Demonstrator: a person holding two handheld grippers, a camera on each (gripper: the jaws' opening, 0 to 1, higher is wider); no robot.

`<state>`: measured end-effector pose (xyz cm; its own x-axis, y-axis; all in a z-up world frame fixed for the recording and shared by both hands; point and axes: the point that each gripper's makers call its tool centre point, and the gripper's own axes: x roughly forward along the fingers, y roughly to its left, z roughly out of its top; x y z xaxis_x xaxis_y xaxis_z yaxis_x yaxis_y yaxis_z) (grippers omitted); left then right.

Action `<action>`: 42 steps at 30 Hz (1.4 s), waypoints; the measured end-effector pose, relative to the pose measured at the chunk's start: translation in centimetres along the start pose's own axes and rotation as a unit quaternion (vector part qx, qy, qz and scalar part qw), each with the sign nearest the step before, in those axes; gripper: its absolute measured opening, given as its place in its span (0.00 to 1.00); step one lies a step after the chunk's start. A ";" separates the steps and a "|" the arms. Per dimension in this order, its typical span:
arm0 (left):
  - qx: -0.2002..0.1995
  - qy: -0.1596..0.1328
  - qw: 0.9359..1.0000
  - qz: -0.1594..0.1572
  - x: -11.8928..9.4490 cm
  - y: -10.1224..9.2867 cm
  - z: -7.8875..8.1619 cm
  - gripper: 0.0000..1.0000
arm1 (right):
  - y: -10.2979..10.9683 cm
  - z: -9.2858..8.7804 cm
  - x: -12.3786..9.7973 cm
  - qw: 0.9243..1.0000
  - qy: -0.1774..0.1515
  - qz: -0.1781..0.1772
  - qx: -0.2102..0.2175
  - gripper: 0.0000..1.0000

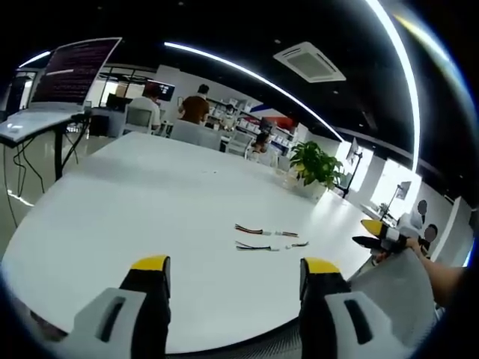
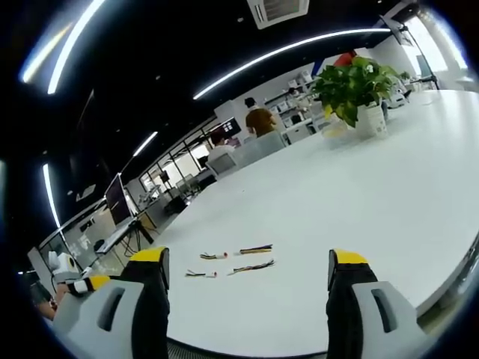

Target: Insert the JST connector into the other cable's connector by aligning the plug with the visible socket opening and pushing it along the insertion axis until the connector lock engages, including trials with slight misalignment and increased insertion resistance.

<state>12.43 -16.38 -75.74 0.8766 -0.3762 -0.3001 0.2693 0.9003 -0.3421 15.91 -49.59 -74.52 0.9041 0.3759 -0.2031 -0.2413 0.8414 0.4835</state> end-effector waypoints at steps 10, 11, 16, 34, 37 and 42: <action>-0.001 -0.003 1.000 0.003 0.0 0.1 0.1 0.66 | 0.1 0.0 0.1 1.000 0.000 0.004 -0.001 0.86; -0.002 -0.004 1.000 0.002 0.0 0.1 0.1 0.66 | 0.1 0.1 0.1 1.000 -0.001 0.004 0.000 0.86; -0.001 -0.004 1.000 0.002 0.0 0.0 0.1 0.66 | 0.1 0.1 0.1 1.000 -0.001 0.006 -0.001 0.86; 0.013 -0.024 0.999 0.032 -0.2 1.2 1.0 0.63 | 0.4 -0.5 0.5 0.999 0.025 0.021 -0.004 0.86; 0.019 -0.018 0.999 0.026 -0.2 0.8 0.9 0.65 | 0.5 -1.5 0.4 0.997 0.065 0.023 -0.024 0.86; -0.006 -0.065 0.997 0.047 -0.6 1.7 2.7 0.94 | 1.1 -1.7 0.6 0.994 0.092 0.057 -0.031 0.85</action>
<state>13.40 -14.04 -73.76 0.9422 -0.2574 -0.2144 0.1787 0.9276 -0.3281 15.59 -47.80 -75.57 0.7911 0.5307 -0.3042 -0.3653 0.8087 0.4610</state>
